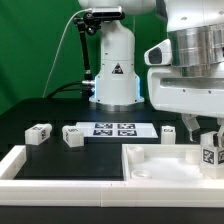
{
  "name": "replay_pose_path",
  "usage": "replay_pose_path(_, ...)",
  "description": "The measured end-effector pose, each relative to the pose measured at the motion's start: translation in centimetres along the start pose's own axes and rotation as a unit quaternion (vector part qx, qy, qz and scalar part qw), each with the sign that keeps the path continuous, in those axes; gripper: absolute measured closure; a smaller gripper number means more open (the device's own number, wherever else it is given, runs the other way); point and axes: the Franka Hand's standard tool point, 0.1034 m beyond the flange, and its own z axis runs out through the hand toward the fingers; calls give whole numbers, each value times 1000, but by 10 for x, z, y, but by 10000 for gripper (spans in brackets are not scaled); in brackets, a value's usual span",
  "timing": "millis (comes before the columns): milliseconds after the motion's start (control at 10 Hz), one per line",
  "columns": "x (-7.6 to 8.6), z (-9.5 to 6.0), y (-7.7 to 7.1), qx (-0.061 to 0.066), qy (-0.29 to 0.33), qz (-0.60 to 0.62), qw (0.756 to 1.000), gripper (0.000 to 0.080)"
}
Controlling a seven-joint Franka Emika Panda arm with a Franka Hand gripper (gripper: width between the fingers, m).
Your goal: Assemble one leg
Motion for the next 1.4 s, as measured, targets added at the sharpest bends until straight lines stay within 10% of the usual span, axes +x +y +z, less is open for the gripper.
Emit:
replay_pose_path(400, 0, 0, 3, 2, -7, 214, 977, 511)
replay_pose_path(1100, -4, -2, 1, 2, -23, 506, 862, 511)
replay_pose_path(1400, -6, -1, 1, 3, -25, 478, 878, 399)
